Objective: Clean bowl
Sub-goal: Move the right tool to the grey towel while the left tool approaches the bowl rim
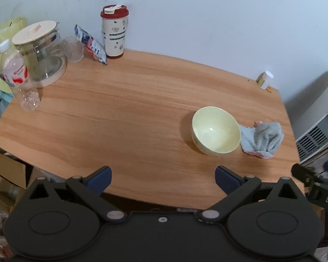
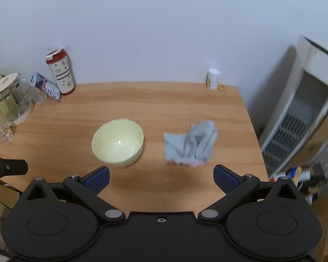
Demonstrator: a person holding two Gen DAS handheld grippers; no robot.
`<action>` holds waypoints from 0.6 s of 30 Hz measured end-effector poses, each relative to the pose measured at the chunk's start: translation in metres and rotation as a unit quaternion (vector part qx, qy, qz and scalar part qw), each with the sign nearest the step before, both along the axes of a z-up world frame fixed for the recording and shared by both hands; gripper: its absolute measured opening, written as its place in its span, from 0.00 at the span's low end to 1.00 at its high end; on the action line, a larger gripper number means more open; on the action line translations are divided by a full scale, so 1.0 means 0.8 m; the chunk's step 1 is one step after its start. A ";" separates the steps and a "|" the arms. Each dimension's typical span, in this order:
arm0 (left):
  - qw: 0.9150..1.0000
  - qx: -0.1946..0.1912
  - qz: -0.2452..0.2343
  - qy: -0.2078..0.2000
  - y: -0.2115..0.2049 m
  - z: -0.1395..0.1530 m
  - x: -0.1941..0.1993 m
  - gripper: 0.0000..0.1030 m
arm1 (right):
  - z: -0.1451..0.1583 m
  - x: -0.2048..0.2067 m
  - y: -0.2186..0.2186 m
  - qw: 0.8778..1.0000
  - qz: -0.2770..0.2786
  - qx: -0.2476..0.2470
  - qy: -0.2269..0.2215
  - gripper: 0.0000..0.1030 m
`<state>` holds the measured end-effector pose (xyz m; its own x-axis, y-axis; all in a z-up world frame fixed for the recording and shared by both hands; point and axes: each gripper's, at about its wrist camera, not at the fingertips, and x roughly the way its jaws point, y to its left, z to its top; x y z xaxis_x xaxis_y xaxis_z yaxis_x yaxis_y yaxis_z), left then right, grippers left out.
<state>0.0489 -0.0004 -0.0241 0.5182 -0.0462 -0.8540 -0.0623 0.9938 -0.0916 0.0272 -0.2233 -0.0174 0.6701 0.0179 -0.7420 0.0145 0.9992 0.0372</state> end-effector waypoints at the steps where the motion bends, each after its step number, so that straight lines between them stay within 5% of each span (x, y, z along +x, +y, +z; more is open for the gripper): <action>1: 1.000 0.009 -0.002 0.000 -0.005 -0.003 0.005 1.00 | -0.002 0.004 -0.001 1.000 0.011 -0.004 -0.005 1.00; 12: 0.998 0.011 0.054 0.025 -0.037 -0.030 0.068 1.00 | -0.045 0.057 -0.039 0.993 0.104 -0.044 -0.029 0.99; 18: 0.996 0.003 0.078 0.034 -0.056 -0.048 0.099 1.00 | -0.072 0.085 -0.060 0.982 0.174 -0.067 -0.015 0.86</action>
